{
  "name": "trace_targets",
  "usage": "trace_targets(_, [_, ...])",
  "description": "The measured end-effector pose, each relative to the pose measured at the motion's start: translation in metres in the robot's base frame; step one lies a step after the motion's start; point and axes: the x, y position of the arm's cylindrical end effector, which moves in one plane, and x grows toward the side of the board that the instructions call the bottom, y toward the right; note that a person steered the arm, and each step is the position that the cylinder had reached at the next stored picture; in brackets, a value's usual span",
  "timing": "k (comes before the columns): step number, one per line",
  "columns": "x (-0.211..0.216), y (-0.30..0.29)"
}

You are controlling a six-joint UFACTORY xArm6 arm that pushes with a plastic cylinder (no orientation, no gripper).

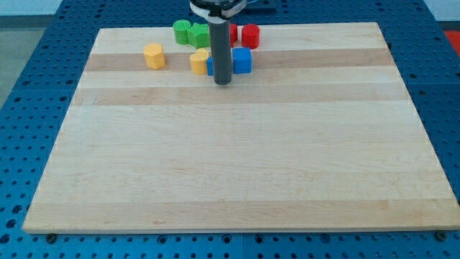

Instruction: Push the yellow hexagon to the left of the yellow heart

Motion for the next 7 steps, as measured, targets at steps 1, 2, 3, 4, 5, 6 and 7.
trace_targets(1, [0.037,-0.063])
trace_targets(2, [0.036,-0.15])
trace_targets(3, [0.005,-0.216])
trace_targets(4, [-0.046,-0.242])
trace_targets(5, [-0.08,-0.233])
trace_targets(6, [-0.08,-0.188])
trace_targets(7, [-0.08,-0.168])
